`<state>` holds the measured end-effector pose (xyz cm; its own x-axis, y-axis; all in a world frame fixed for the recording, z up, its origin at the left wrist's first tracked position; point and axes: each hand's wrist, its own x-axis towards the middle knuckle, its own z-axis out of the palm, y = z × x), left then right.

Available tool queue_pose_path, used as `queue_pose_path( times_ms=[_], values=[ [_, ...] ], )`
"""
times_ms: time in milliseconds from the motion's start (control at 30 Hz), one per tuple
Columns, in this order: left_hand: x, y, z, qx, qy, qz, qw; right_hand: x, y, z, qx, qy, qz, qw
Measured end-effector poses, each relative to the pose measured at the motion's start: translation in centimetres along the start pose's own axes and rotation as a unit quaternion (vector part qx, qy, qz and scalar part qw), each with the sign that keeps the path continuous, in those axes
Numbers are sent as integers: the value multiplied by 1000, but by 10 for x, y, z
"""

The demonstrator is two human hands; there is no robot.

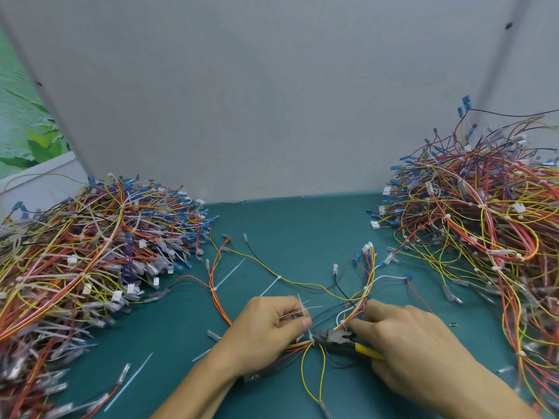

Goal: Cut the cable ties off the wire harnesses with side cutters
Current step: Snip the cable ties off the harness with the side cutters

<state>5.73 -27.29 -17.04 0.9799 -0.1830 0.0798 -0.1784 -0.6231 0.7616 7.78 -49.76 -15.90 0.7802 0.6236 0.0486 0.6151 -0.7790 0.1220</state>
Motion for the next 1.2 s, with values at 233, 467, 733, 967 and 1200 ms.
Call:
queue_pose_path(
  times_ms=[233, 467, 733, 967, 1200],
  values=[
    [1, 1, 1, -18, -14, -1, 1000, 1, -2, -4, 13, 3, -5, 1000],
    [1, 0, 2, -20, -14, -3, 1000, 3, -3, -7, 11, 23, -16, 1000],
    [1, -1, 4, -36, -8, -15, 999, 1, -1, 3, 11, 12, -24, 1000],
    [1, -1, 5, -23, -2, -15, 1000, 3, -2, 0, 3, 3, -35, 999],
    [2, -2, 3, -47, 20, -25, 998, 1, -1, -1, 2, -40, -8, 999]
  ],
)
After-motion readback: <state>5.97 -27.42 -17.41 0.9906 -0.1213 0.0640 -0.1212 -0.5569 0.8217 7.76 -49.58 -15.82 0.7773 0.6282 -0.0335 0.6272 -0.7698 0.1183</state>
